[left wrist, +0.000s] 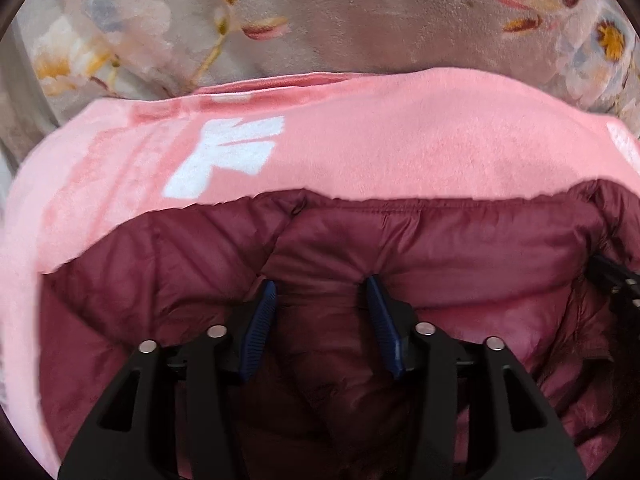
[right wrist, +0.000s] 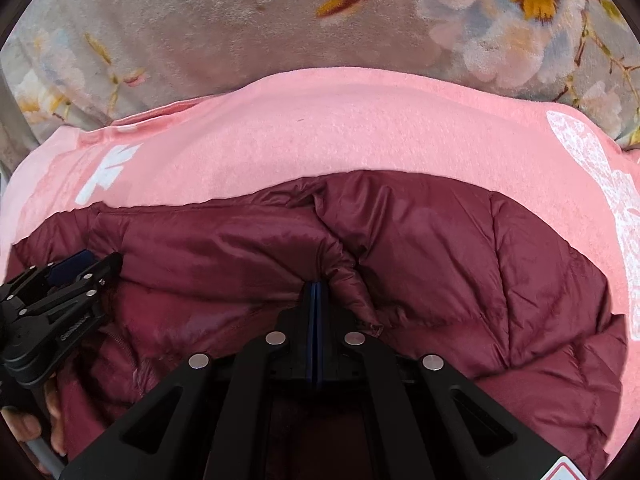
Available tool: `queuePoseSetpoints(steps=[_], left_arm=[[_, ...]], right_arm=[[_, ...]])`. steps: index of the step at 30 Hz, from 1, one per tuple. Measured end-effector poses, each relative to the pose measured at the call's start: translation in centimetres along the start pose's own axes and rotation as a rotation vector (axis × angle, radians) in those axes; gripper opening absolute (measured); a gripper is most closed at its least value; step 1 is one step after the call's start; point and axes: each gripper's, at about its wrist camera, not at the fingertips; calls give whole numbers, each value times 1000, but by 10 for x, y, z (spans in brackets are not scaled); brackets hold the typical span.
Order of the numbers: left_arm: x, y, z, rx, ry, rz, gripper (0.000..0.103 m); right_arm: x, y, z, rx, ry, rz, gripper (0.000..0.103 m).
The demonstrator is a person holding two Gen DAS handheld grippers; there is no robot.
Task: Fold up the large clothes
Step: 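Lay the folded hood section down and open both tools, then grasp the jacket edge with both tools and lift it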
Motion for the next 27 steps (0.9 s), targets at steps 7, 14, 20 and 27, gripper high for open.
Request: queuePoseSetpoints(steps=[7, 14, 20, 27], left_arm=[[-71, 133, 84, 6, 3, 65, 89], [-190, 219, 206, -137, 192, 212, 90], [-222, 250, 289, -177, 286, 227, 90], [-225, 246, 312, -164, 406, 282, 88]], right_arm=[[31, 181, 90, 85, -86, -125, 54], [97, 298, 283, 47, -209, -105, 69], [108, 317, 380, 17, -314, -133, 70], [96, 307, 395, 64, -375, -181, 70]])
Point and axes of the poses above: each gripper's, at about its wrist camera, not at the fingertips, and y roughly against the way its jaws point, x to its right, z to its underside, and after that the axes turned 6 degrees about y, right-handed
